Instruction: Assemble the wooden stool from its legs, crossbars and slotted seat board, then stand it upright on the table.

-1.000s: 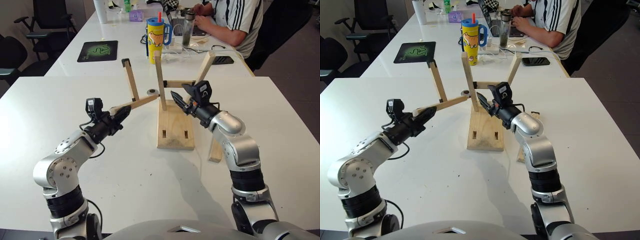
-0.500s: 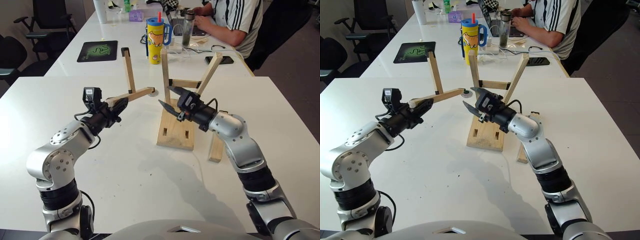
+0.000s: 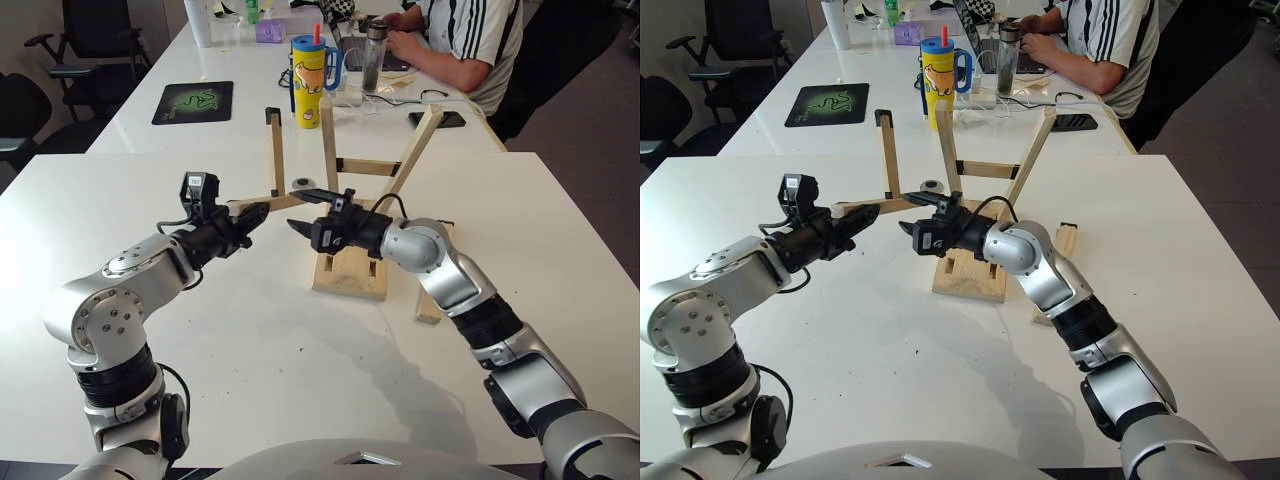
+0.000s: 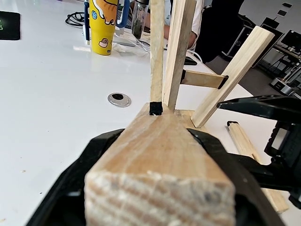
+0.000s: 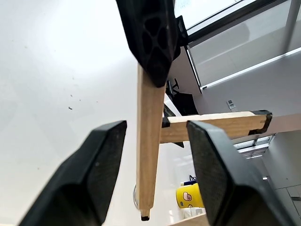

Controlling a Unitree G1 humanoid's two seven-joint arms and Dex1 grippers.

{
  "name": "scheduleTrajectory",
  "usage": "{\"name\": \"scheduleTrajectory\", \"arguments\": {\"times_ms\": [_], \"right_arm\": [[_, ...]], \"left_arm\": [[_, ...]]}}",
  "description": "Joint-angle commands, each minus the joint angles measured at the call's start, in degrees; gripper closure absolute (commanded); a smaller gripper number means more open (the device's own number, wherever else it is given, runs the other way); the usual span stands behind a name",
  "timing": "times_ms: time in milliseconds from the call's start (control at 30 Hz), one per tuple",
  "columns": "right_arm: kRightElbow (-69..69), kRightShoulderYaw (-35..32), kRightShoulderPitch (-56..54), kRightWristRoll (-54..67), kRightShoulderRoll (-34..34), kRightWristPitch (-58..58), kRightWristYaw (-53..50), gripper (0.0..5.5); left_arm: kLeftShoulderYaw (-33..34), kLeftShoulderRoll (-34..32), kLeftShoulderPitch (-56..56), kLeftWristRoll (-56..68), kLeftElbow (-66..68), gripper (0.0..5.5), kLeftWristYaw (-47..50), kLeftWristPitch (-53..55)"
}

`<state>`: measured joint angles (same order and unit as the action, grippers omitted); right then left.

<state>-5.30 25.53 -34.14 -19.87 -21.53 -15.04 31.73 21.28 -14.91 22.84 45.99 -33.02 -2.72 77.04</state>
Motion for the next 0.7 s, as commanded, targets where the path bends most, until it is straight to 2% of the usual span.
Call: {"name": "scheduleTrajectory", "arguments": {"times_ms": [33,167,267,433,533,567,633,700], "right_arm": [[-0.75,-3.1,0.9,-1.11,1.21,4.68,-3.45,3.14],[-1.19,-3.12,2.53,-6.76,2.17,4.39,-11.46,3.14],[-1.7,-2.12,2.9,-11.29,3.18,3.77,-16.87,3.14],[-5.15,-1.41,1.41,-15.28,4.88,2.98,-22.18,3.14],[-6.12,-3.19,0.36,-13.05,5.89,2.08,-22.64,3.14],[-6.18,-4.48,0.3,-9.92,7.04,2.52,-21.47,3.14],[-3.96,-9.65,1.2,4.47,12.58,9.66,-15.33,3.14],[3.46,-16.8,1.22,28.11,18.37,24.86,-7.59,3.14]], "left_arm": [[7.67,7.01,4.8,3.04,2.03,3.47,6.04,2.12],[19.92,19.19,9.85,9.61,6.44,3.47,18.51,3.78],[24.61,25.12,11.97,16.52,8.02,3.47,27.99,1.82],[22.54,29.0,11.44,36.94,10.02,3.47,42.95,-11.52],[18.42,27.61,8.27,46.78,9.06,3.47,44.17,-19.15],[16.71,27.03,6.83,48.92,8.49,3.47,43.14,-20.92],[12.59,25.54,3.66,53.32,7.64,3.47,40.64,-23.84],[9.09,24.22,0.81,56.13,7.3,3.47,37.2,-24.98]]}}
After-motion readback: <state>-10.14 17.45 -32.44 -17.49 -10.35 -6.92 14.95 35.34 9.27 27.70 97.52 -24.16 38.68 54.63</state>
